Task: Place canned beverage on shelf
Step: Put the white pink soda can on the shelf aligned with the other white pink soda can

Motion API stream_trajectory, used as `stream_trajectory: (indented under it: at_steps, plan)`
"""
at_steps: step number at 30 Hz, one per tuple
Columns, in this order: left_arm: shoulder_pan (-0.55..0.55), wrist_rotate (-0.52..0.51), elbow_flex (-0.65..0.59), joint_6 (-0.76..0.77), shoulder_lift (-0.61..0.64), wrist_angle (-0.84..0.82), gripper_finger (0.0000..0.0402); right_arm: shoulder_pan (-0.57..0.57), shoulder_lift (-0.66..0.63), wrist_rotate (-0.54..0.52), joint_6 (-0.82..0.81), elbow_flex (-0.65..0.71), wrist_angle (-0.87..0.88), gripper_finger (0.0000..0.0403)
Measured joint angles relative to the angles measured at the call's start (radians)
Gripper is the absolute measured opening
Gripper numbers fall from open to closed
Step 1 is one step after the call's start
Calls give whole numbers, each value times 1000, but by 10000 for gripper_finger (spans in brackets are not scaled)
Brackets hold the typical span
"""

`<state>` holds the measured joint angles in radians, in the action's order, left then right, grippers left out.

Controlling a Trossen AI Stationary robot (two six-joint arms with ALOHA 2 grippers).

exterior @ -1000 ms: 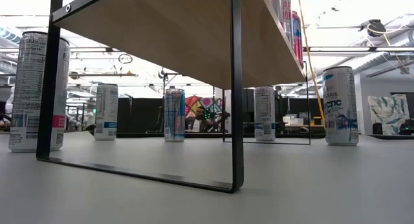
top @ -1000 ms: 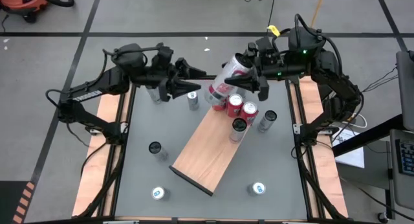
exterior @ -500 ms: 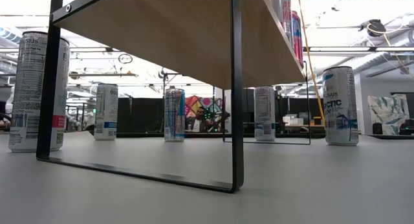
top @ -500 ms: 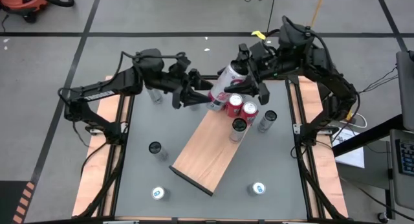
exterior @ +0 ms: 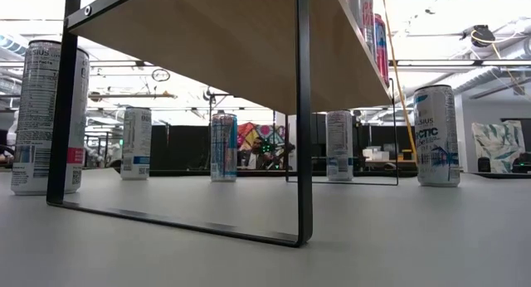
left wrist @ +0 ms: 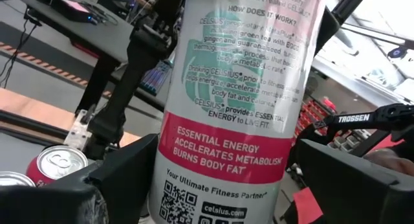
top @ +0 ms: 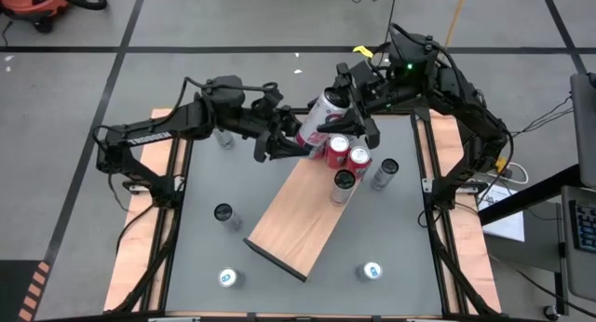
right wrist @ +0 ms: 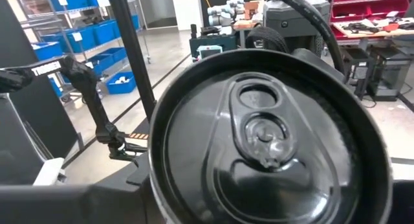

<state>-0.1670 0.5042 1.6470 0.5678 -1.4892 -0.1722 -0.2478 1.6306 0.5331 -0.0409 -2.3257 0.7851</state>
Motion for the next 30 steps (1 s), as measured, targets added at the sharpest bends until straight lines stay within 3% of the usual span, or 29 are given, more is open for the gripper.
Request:
stream_trajectory:
  at_steps: [6, 18, 30]
  plan:
    - [8, 4, 0, -8, -2, -6, 356, 0, 12, 2, -26, 0, -11, 235]
    - [10, -2, 0, -43, -2, -30, 250, 0, 23, 2, -63, -2, -9, 236]
    - [10, 3, -1, -26, -2, -31, 255, 0, 23, -39, -166, -2, 30, 282]
